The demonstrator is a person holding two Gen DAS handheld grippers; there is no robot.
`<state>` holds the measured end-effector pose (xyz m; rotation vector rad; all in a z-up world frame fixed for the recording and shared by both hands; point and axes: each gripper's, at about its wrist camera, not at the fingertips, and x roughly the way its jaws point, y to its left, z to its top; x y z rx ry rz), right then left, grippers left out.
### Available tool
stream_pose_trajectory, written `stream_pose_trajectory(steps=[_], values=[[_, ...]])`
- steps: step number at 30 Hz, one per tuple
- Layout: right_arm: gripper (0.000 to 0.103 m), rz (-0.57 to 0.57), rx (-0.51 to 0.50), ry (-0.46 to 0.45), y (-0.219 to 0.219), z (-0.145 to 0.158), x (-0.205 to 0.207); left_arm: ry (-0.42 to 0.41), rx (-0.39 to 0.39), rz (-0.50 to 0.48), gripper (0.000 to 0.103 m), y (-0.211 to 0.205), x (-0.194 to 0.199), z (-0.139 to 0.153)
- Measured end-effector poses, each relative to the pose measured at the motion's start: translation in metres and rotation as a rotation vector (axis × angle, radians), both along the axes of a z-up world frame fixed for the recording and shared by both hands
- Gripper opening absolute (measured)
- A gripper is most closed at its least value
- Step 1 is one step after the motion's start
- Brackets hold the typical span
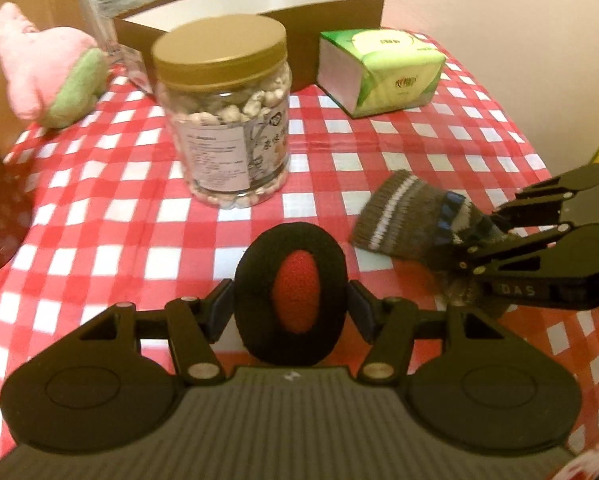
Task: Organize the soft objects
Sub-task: 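Lift and carry the striped sock and black pad over the brown box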
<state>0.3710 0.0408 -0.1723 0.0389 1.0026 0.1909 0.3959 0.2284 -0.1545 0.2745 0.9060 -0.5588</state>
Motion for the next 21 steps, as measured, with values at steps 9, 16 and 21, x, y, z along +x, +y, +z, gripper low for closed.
stream_pose_trajectory(steps=[9,16,21], values=[[0.028,0.010,0.060,-0.056,-0.021,0.030,-0.039,-0.078,0.036,0.124,0.058,0.025,-0.046,0.031],[0.028,0.002,0.095,-0.093,-0.030,0.051,-0.045,-0.154,0.074,0.167,0.058,0.053,-0.031,0.056],[0.028,-0.021,0.104,-0.130,-0.028,0.068,-0.024,-0.215,0.086,0.145,0.058,0.064,0.012,0.075]])
